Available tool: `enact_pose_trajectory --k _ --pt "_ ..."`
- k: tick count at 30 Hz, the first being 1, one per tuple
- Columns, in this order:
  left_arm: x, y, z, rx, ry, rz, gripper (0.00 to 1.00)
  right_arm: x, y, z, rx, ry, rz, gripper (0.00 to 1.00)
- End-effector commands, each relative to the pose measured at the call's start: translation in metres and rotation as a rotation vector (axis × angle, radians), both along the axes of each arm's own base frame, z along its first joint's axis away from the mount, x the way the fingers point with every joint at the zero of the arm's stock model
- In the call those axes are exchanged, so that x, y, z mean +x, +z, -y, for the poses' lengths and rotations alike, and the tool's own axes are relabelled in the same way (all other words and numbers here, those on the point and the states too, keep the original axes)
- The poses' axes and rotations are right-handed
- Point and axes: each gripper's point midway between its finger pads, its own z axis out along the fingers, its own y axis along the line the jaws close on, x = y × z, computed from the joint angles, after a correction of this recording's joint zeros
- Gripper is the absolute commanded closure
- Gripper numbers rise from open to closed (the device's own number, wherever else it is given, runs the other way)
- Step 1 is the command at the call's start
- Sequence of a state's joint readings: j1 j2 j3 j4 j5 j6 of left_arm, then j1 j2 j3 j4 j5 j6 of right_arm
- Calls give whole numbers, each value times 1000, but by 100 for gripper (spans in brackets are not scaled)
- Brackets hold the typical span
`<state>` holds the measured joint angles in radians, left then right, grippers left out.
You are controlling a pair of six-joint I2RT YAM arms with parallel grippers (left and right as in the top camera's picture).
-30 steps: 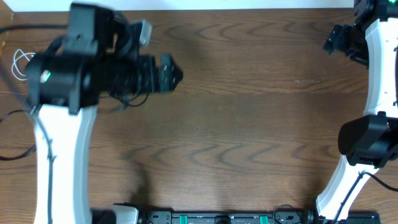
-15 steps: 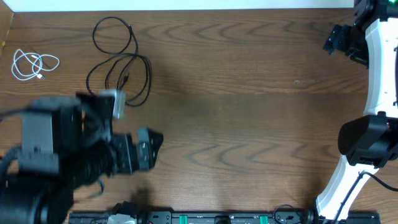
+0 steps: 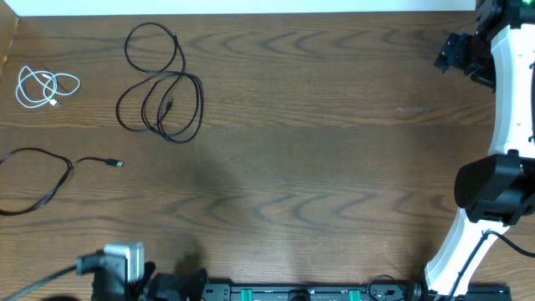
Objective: Untangle cables
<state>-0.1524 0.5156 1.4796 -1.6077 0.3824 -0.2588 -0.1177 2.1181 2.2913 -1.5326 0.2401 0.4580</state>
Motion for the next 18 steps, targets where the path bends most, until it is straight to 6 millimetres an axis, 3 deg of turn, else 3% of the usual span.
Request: enact_pose_trajectory --k 1,18 --pt "-14 -8 -4 -4 16 -4 2 0 -1 1 -17 10 -8 1" --pt "-22 -14 -5 -1 16 -30 2 0 -1 1 -17 10 -8 1"
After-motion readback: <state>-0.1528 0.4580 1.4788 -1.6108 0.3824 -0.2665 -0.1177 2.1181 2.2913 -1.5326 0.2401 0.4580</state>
